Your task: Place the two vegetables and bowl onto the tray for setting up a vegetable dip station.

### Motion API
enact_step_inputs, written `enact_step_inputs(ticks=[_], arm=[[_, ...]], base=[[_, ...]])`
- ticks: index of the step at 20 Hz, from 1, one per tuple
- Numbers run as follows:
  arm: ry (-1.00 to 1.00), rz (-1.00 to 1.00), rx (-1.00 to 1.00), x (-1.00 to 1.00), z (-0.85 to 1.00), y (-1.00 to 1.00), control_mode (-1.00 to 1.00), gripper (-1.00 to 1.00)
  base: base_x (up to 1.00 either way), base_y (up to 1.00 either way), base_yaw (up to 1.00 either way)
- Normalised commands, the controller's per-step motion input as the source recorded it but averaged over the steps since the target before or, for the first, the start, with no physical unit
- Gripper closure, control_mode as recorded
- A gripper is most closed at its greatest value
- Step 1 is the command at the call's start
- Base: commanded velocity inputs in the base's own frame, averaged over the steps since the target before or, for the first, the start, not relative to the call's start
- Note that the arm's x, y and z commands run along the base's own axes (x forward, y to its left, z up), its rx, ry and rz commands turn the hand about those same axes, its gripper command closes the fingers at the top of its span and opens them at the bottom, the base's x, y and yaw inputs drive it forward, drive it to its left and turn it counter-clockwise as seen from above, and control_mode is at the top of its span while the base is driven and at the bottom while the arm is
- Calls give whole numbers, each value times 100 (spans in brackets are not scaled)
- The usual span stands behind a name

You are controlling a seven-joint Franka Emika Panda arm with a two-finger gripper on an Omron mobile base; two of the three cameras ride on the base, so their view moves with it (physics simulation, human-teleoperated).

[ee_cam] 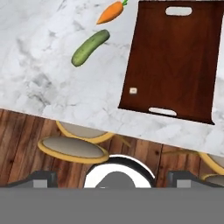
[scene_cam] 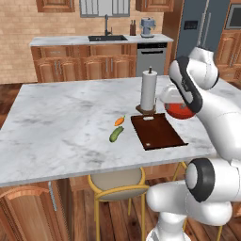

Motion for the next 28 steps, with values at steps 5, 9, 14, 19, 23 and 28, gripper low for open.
enact_step_inputs(ticks=[5, 9, 14, 19, 23, 28], arm=[[12, 7, 0, 7, 0, -37, -100, -100], [9, 9, -3, 8, 0, -36, -100, -100], [5, 8, -9, 9, 0, -29, -100, -100], [0, 6, -8, 5, -6, -27, -100, -100], [0, 2, -9, 5, -11, -20, -100, -100], [-3, 3, -2, 10, -19, -21, -100, -100]], base=[[0, 0, 0], [0, 0, 0], [0, 0, 0], [0, 0, 0], [0, 0, 0], [0, 0, 0]])
